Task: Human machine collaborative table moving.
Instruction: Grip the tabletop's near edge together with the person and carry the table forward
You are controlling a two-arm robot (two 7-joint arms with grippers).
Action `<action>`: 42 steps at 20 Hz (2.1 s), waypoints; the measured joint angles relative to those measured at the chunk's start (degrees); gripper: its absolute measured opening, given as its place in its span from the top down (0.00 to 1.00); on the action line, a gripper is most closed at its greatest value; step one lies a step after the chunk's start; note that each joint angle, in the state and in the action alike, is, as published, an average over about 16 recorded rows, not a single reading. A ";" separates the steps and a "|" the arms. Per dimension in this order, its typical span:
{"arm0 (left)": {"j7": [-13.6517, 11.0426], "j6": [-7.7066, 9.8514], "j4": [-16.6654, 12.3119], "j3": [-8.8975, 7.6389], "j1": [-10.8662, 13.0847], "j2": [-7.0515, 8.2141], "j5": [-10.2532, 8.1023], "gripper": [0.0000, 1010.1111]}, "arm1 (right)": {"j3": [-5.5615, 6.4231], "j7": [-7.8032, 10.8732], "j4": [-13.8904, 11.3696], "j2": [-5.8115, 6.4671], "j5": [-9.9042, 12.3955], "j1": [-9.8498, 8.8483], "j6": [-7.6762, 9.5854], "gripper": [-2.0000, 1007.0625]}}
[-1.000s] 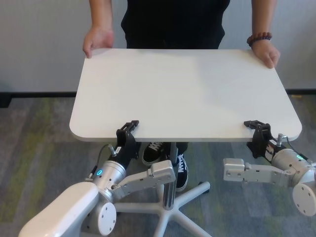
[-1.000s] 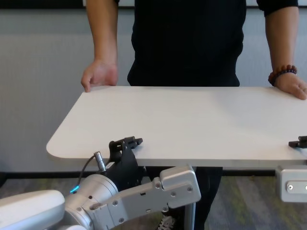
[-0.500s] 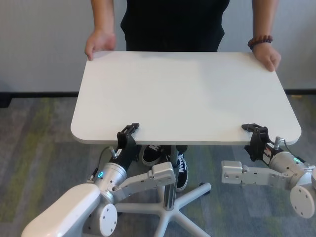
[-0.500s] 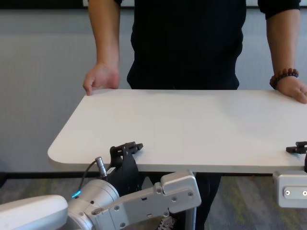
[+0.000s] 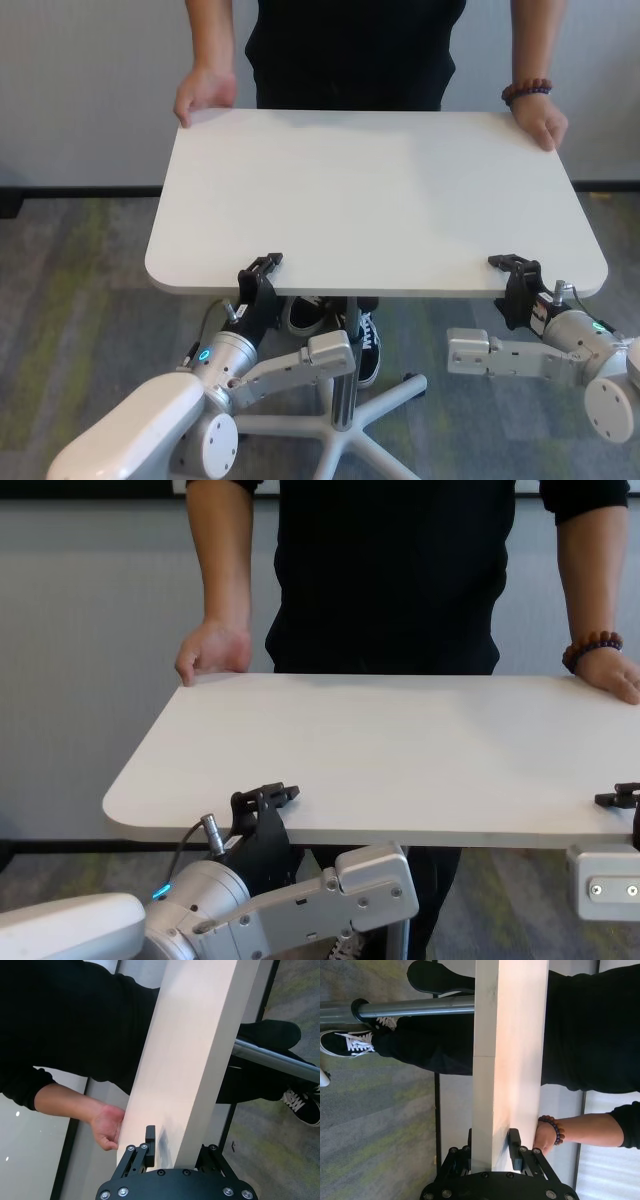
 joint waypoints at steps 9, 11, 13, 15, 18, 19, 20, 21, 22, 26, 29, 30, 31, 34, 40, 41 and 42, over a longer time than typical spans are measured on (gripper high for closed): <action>-0.60 0.39 -0.58 0.26 0.23 0.12 -0.14 0.63 | -0.19 -0.09 0.65 -0.14 0.49 0.29 -0.31 0.65; -0.83 0.52 -0.91 0.30 0.35 0.19 -0.17 0.63 | -0.20 -0.07 0.76 -0.16 0.63 0.34 -0.38 0.65; -1.07 0.64 -1.24 0.32 0.48 0.26 -0.19 0.63 | -0.20 -0.05 0.86 -0.19 0.77 0.39 -0.44 0.65; -1.31 0.78 -1.54 0.35 0.60 0.32 -0.21 0.63 | -0.20 -0.02 0.94 -0.22 0.89 0.43 -0.50 0.65; -1.71 0.95 -1.98 0.32 0.82 0.39 -0.33 0.63 | -0.19 0.01 1.04 -0.25 1.08 0.47 -0.56 0.65; -1.84 1.01 -2.13 0.30 0.90 0.40 -0.38 0.63 | -0.19 0.02 1.06 -0.26 1.13 0.49 -0.58 0.65; -1.97 1.06 -2.27 0.28 0.97 0.42 -0.43 0.63 | -0.19 0.03 1.09 -0.27 1.17 0.50 -0.59 0.65; -2.09 1.12 -2.41 0.26 1.05 0.43 -0.48 0.63 | -0.18 0.04 1.12 -0.27 1.21 0.51 -0.60 0.65; -2.20 1.17 -2.53 0.24 1.11 0.45 -0.52 0.63 | -0.18 0.05 1.14 -0.28 1.24 0.52 -0.61 0.65; -2.58 1.38 -2.94 0.16 1.34 0.50 -0.69 0.63 | -0.19 0.09 1.20 -0.29 1.33 0.56 -0.65 0.65; -2.77 1.51 -3.17 0.09 1.48 0.51 -0.80 0.63 | -0.18 0.12 1.20 -0.29 1.38 0.56 -0.68 0.65; -2.82 1.54 -3.23 0.07 1.52 0.52 -0.83 0.63 | -0.18 0.12 1.20 -0.29 1.40 0.55 -0.69 0.65; -2.84 1.56 -3.28 0.06 1.55 0.52 -0.86 0.63 | -0.17 0.13 1.20 -0.29 1.41 0.55 -0.70 0.65; -2.79 1.56 -3.24 0.06 1.54 0.53 -0.84 0.63 | -0.17 0.16 1.19 -0.28 1.39 0.54 -0.70 0.65; -2.65 1.54 -3.02 0.11 1.42 0.52 -0.74 0.63 | -0.18 0.20 1.17 -0.27 1.33 0.53 -0.69 0.65; -2.63 1.53 -2.98 0.11 1.40 0.52 -0.72 0.63 | -0.18 0.21 1.17 -0.26 1.32 0.53 -0.68 0.65; -2.62 1.53 -2.96 0.12 1.38 0.52 -0.70 0.63 | -0.18 0.21 1.17 -0.26 1.31 0.53 -0.68 0.65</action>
